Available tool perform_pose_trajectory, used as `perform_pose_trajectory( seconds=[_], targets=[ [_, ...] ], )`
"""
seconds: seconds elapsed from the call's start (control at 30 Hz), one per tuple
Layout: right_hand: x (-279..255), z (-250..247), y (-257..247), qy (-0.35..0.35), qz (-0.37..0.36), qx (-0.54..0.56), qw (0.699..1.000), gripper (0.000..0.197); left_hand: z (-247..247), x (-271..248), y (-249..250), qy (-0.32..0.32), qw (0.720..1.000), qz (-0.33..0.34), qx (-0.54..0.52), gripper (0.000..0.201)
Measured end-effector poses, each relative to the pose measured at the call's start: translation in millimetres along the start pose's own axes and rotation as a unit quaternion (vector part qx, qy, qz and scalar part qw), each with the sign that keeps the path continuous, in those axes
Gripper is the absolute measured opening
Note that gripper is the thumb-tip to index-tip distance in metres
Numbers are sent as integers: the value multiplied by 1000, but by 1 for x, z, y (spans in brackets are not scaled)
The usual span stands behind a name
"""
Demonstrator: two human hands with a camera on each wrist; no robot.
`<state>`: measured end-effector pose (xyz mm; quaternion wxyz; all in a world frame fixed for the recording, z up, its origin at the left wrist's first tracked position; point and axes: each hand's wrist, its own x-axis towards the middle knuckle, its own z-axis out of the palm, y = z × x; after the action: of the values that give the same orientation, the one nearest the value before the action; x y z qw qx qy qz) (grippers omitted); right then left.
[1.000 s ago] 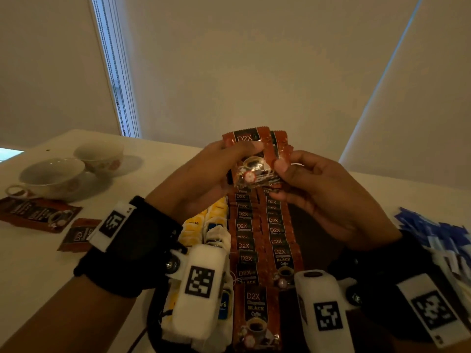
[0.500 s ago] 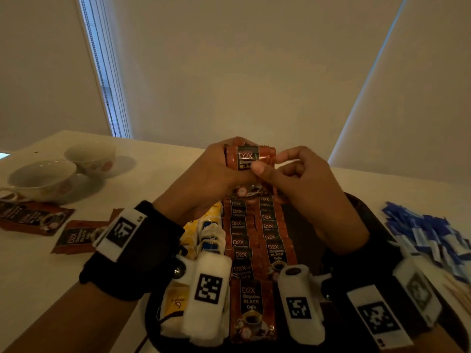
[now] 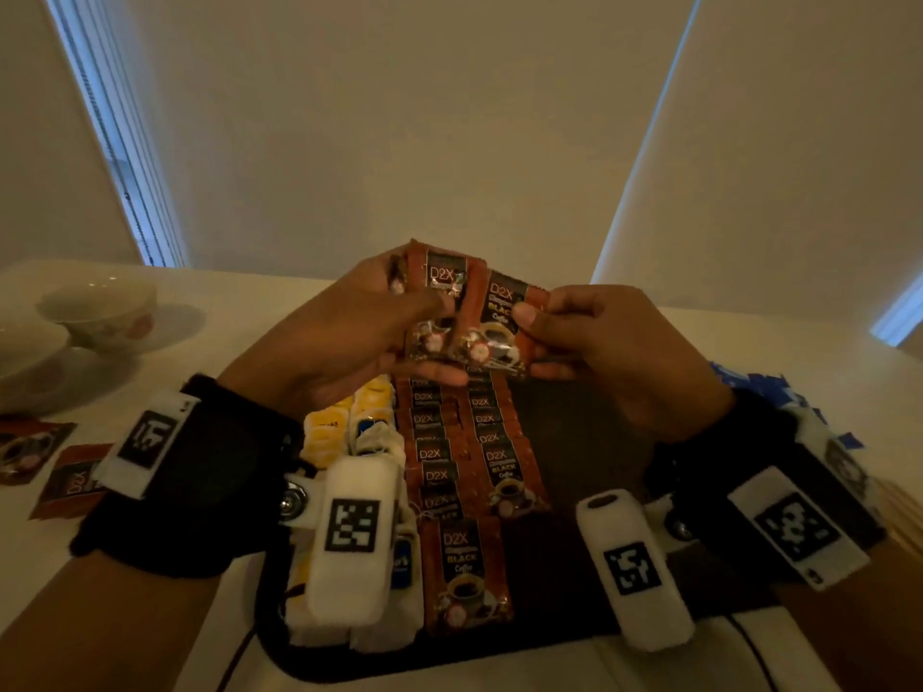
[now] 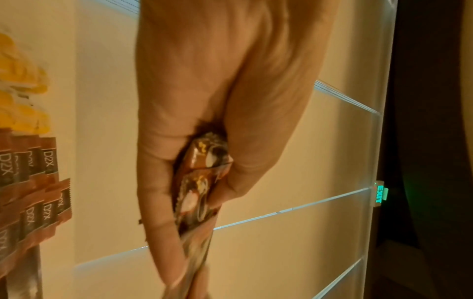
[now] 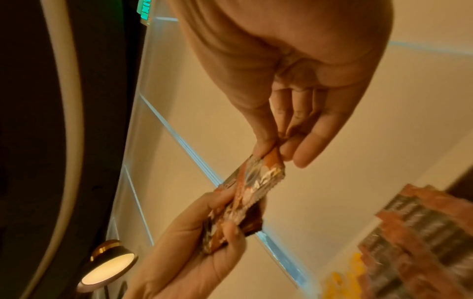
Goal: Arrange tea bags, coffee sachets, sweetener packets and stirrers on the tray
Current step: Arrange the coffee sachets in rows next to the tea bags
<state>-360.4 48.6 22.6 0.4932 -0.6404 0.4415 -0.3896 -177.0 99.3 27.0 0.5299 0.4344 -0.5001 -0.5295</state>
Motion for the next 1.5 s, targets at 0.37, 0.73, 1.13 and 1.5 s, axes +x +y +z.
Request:
perform_pose_trajectory(
  seconds=[0.37,0.73,1.13,1.5],
  targets=[
    [-20,-40,49,-176,257,-275,910,6,-19,0,11,76,996,45,17,21],
    [-8,-17,55,-187,279,-303,892,13,-21,3,7,68,996,37,37,25],
    [-2,-5,54,-192,244,-314,897,13,-21,5,2,58,997,29,43,24],
    [2,-3,22,-85,74,-322,940,31,-15,7,-7,37,998,10,45,29]
  ],
)
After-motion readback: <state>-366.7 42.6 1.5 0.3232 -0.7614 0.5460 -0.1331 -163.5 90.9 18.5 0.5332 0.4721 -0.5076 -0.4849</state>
